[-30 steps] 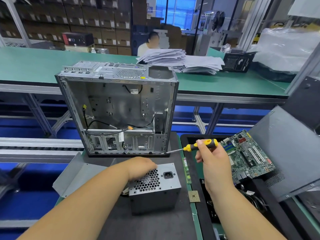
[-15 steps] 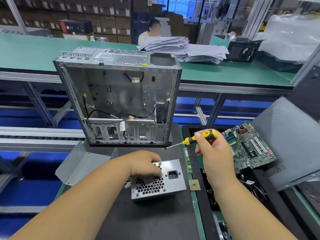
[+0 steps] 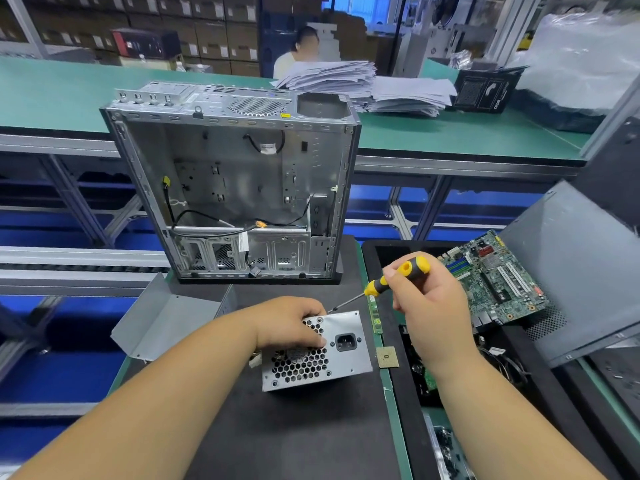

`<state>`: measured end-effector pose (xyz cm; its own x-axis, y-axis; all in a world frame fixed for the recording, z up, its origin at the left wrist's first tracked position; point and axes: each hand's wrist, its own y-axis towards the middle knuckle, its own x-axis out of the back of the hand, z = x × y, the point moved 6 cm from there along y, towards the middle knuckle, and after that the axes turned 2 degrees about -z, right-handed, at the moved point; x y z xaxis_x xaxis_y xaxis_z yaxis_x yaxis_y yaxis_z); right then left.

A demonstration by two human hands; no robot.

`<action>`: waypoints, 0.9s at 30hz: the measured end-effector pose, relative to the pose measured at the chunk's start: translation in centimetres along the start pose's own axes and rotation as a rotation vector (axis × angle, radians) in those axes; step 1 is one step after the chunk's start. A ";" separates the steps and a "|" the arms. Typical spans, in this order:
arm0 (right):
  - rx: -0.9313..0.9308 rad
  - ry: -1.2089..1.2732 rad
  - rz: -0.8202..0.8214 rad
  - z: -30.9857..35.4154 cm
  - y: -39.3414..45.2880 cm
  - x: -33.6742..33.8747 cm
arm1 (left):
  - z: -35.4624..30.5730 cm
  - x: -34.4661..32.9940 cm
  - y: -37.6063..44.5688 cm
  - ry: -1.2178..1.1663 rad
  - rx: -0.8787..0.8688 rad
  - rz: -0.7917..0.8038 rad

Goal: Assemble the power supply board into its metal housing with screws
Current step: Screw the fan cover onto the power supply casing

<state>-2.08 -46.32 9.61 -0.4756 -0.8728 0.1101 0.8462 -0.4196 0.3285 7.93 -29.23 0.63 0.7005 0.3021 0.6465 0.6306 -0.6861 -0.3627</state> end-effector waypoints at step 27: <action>0.164 -0.267 0.102 2.2 -1.3 -2.0 | 0.0 -0.1 0.0 0.042 -0.029 -0.019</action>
<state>-2.72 -43.47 11.07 -0.4554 -0.8026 0.3853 0.8528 -0.2689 0.4477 7.82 -29.23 0.53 0.6734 0.2876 0.6810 0.6335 -0.6994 -0.3311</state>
